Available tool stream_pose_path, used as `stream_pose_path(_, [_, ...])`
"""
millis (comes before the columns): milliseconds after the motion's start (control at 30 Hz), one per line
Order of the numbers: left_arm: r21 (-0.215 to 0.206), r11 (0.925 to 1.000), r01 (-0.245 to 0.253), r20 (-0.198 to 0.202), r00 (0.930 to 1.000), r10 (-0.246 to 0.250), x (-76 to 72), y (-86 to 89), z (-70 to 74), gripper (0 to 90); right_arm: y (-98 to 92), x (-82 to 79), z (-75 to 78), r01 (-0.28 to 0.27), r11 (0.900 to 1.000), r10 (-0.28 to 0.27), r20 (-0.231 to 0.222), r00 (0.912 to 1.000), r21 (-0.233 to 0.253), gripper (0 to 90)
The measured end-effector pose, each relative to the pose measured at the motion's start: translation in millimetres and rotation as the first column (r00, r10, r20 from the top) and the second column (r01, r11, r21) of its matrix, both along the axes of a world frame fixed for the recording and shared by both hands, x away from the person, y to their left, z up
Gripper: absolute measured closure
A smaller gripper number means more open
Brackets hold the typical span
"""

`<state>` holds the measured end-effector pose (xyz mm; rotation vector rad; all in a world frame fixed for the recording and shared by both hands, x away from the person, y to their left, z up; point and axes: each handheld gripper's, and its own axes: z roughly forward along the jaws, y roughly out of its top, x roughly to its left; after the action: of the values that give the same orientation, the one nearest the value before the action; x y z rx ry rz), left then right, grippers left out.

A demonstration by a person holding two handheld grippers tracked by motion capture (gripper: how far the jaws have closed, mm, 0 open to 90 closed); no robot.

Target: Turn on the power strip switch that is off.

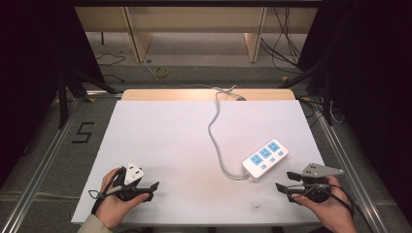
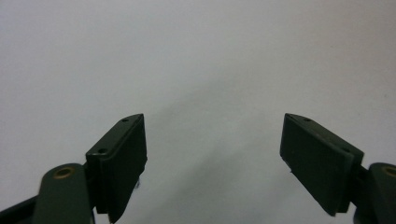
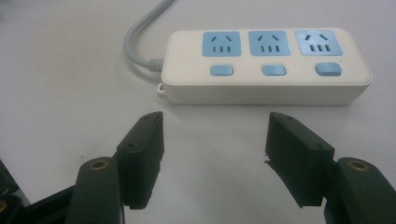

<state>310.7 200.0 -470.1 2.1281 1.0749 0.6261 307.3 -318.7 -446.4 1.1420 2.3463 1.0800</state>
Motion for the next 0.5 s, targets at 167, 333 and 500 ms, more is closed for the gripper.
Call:
stream_pose_path(167, [0.002, 1.0, -0.006, 0.001, 1.0, 0.006, -1.0, 0.4, -0.7, 22.6, 2.5, 0.6, 4.3, -0.006, 0.999, 0.005, -0.008, 1.0, -0.044, 41.6])
stream_pose_path(333, [0.0, 1.0, -0.008, 0.009, 0.9999, 0.008, -0.5, -0.2, 0.1, 23.0, 5.8, 1.5, 9.9, -0.029, 0.995, 0.027, -0.019, 0.9995, -0.092, 51.5])
stream_pose_path(500, [0.004, 1.0, -0.008, 0.009, 0.9999, 0.008, -0.1, -1.9, -0.2, 23.4, 4.9, 5.6, 17.3, -0.032, 0.991, 0.028, -0.032, 0.9991, -0.133, 68.6])
